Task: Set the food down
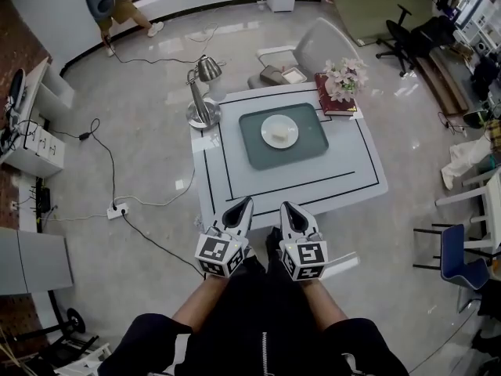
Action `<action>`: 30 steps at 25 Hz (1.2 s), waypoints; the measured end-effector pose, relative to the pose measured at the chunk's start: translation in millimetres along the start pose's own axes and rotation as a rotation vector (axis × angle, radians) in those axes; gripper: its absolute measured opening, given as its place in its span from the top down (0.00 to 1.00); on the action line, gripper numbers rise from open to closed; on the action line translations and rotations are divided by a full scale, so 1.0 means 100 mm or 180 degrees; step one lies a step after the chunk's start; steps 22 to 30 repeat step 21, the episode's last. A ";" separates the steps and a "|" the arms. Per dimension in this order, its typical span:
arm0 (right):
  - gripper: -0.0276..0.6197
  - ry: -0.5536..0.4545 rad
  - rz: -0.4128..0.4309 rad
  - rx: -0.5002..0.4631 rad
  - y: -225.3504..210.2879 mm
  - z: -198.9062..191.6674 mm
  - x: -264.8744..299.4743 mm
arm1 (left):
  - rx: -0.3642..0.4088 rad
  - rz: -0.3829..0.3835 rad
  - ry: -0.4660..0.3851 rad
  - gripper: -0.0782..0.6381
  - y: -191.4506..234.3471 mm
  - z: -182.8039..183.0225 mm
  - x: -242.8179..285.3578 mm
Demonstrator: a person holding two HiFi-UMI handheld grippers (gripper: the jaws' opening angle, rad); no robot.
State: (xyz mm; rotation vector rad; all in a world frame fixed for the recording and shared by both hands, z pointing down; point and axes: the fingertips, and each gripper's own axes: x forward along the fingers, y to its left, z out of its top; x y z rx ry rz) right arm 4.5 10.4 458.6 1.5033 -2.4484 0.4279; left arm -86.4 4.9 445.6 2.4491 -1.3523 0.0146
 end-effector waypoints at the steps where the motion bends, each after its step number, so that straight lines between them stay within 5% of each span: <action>1: 0.95 0.0003 -0.0003 -0.0003 0.02 -0.01 -0.02 | 0.0003 -0.0011 -0.0004 0.88 -0.01 0.01 -0.02; 30: 0.95 -0.0070 0.0037 -0.0139 0.24 0.14 0.00 | -0.0037 -0.0016 -0.0161 0.88 0.07 0.11 -0.14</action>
